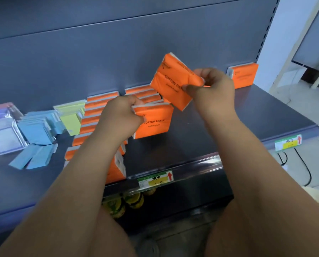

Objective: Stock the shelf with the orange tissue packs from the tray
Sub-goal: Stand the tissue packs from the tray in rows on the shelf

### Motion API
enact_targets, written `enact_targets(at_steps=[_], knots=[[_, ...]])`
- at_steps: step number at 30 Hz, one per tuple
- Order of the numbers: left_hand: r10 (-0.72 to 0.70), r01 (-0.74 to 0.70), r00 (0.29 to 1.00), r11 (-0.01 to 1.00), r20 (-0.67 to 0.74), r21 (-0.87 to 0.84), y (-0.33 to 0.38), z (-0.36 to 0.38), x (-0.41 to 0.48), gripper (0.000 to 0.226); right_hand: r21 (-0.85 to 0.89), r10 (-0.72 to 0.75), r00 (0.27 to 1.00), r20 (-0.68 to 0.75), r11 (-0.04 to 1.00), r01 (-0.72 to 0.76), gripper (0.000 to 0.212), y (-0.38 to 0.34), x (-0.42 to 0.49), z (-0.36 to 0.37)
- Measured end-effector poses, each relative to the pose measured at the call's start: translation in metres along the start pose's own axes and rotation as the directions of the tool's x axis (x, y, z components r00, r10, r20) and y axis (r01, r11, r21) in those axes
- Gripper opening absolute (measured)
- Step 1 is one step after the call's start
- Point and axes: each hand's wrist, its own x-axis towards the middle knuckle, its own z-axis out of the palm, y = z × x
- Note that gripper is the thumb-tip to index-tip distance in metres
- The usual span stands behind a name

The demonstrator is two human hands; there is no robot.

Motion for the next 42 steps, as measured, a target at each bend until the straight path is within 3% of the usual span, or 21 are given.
enact_targets(at_steps=[4, 10, 18, 25, 31, 37, 42], knots=[[0.073, -0.065, 0.996, 0.985, -0.046, 0.16, -0.014, 0.003, 0.001, 0.045, 0.047, 0.066, 0.998, -0.004, 0.997, -0.065, 0.027, 0.004, 0.002, 0.001], [0.099, -0.08, 0.993, 0.964, -0.063, 0.254, -0.022, 0.003, -0.003, 0.043, 0.024, 0.108, 0.994, 0.021, 0.994, -0.108, 0.03, 0.005, -0.002, 0.004], [0.171, -0.158, 0.985, 0.945, -0.02, 0.285, -0.024, 0.014, -0.007, 0.038, 0.02, 0.066, 0.997, 0.048, 0.998, -0.067, 0.024, -0.002, -0.01, 0.006], [0.204, -0.157, 0.978, 0.86, -0.045, 0.486, -0.025, 0.014, -0.007, 0.025, -0.036, 0.008, 0.997, 0.072, 0.999, -0.005, 0.025, -0.005, -0.017, 0.008], [0.17, -0.117, 0.984, 0.858, -0.061, 0.5, -0.022, 0.016, -0.006, 0.033, -0.046, 0.022, 0.992, 0.123, 0.999, -0.017, 0.027, -0.005, -0.015, 0.001], [0.156, -0.128, 0.987, 0.916, -0.045, 0.38, -0.021, 0.018, -0.001, 0.026, -0.068, 0.067, 0.972, 0.226, 0.996, -0.053, 0.03, -0.001, -0.015, -0.003], [0.125, -0.095, 0.99, 0.942, -0.072, 0.322, -0.017, 0.013, -0.005, 0.036, -0.11, 0.115, 0.933, 0.341, 0.991, -0.082, 0.031, 0.005, -0.014, -0.002]])
